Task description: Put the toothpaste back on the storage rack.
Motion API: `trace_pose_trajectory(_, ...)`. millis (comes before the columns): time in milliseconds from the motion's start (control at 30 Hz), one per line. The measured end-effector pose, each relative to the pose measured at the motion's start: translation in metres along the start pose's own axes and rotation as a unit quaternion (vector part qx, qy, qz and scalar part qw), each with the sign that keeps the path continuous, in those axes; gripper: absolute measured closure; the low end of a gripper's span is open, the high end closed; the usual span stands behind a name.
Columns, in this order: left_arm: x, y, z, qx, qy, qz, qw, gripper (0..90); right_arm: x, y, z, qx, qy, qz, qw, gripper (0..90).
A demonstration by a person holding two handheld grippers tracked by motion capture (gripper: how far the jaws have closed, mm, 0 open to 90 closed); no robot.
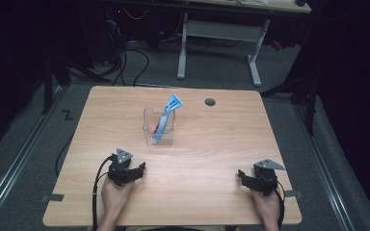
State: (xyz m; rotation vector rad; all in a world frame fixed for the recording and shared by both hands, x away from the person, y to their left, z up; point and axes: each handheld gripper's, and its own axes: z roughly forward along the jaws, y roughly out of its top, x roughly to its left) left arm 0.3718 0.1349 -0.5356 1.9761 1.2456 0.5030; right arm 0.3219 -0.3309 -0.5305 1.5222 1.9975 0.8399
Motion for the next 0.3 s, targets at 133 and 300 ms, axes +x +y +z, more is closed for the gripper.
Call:
trace_pose_trajectory(133,-0.0018,0.0002,0.0003,0.003,0.005,0.006,1.0,34.9,0.0001,0.0,0.0,0.0,0.0,0.001,1.0,29.6)
trace_pose_trajectory(300,-0.0033,0.0003,0.0009,0.004,0.009,0.012,0.9999,34.3,0.0001,0.0,0.0,0.0,0.0,0.001,1.0,29.6)
